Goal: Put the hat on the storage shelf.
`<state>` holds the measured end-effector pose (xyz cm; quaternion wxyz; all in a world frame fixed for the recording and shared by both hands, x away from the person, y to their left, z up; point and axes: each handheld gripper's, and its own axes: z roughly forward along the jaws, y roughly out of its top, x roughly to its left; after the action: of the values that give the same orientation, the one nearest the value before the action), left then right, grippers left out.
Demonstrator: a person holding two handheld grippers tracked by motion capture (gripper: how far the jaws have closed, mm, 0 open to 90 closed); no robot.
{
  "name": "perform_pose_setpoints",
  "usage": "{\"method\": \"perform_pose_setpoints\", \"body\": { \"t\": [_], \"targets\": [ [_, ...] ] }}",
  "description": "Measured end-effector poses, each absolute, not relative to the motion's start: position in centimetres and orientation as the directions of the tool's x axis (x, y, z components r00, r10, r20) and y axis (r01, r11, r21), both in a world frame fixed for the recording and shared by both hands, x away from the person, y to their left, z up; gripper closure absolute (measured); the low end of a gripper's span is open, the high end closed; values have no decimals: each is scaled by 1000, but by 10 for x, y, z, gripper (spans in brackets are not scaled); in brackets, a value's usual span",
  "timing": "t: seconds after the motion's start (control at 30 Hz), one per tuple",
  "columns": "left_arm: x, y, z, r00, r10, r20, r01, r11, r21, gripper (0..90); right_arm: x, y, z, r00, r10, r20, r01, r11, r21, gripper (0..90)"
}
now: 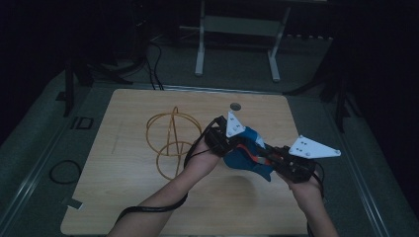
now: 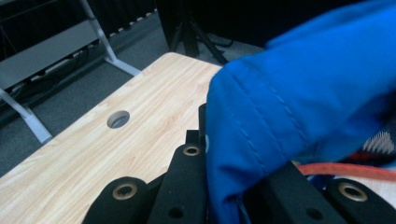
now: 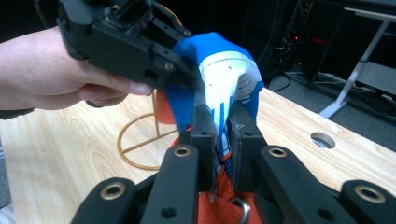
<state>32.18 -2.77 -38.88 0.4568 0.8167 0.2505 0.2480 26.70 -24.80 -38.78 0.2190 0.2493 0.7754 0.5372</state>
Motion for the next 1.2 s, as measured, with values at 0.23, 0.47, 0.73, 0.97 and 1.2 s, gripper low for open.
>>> {"method": "perform_pose_setpoints", "body": {
  "t": [0.23,0.47,0.73,0.97,1.2],
  "targets": [
    [316,-25,-383,750,624,220,128,-463,877,896,251,-251,-387,-813,580,-48,147,285,947,695],
    [317,-10,-386,804,557,210,43,-406,913,894,236,-262,-381,-834,549,-52,112,261,959,486],
    [314,8,-389,900,366,235,-122,-306,944,893,248,-271,-400,-829,558,-39,153,292,944,476],
    [306,3,-394,927,290,239,-150,-298,943,893,253,-264,-404,-845,534,-40,148,304,941,470],
    [305,0,-393,929,287,232,-144,-296,944,892,257,-248,-409,-849,522,-88,129,366,922,614]
  ]
}}
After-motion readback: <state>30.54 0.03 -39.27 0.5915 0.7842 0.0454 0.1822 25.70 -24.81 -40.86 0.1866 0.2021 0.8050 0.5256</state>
